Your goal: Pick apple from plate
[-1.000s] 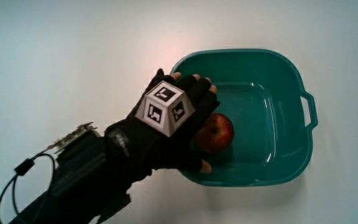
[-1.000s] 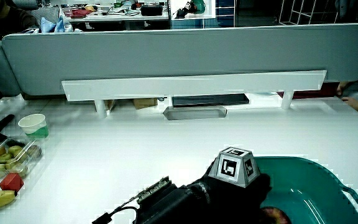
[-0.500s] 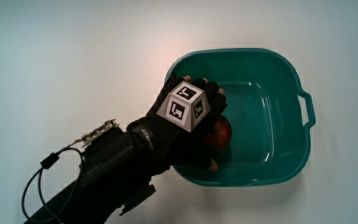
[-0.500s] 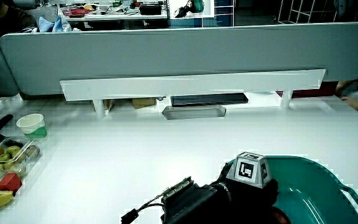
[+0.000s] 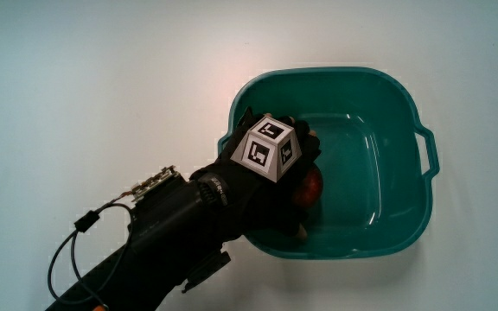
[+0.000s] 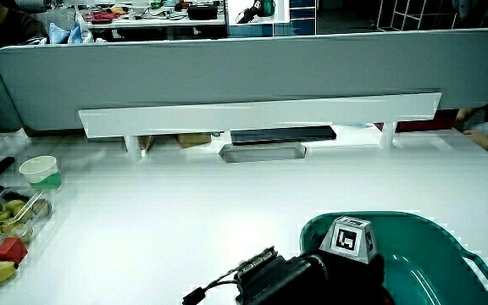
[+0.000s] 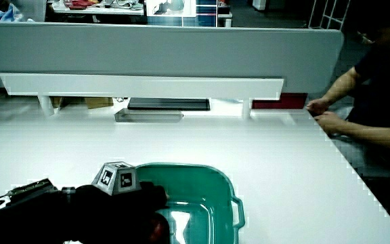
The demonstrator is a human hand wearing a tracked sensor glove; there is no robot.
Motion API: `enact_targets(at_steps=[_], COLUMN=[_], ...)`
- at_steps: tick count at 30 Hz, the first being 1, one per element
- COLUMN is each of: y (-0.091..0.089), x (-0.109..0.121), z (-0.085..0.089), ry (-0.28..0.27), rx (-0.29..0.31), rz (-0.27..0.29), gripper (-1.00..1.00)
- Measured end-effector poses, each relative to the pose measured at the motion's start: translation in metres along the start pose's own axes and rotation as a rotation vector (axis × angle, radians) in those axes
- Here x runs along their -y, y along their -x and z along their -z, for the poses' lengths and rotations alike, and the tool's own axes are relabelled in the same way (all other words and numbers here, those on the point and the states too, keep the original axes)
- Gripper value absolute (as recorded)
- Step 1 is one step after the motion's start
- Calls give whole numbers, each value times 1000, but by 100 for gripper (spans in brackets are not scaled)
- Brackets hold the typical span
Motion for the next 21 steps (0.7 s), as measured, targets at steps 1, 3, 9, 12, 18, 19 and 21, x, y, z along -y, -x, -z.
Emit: enact_targets(at_steps=[1,3,9,12,18,19,21], y=[0,0,-1,-3,-3,-4,-4], x=[-2,-3,-2,-1,-1,-1,-1], z=[2,3,4,5,6,5,5], ry=[-2,2,-16,-21,-59,-66,-70], rx=[-2,2,-10,-22,-26,-30,-31], rz=[7,6,6,1,15,19,19], gripper=[0,0,0,4,30,35,43])
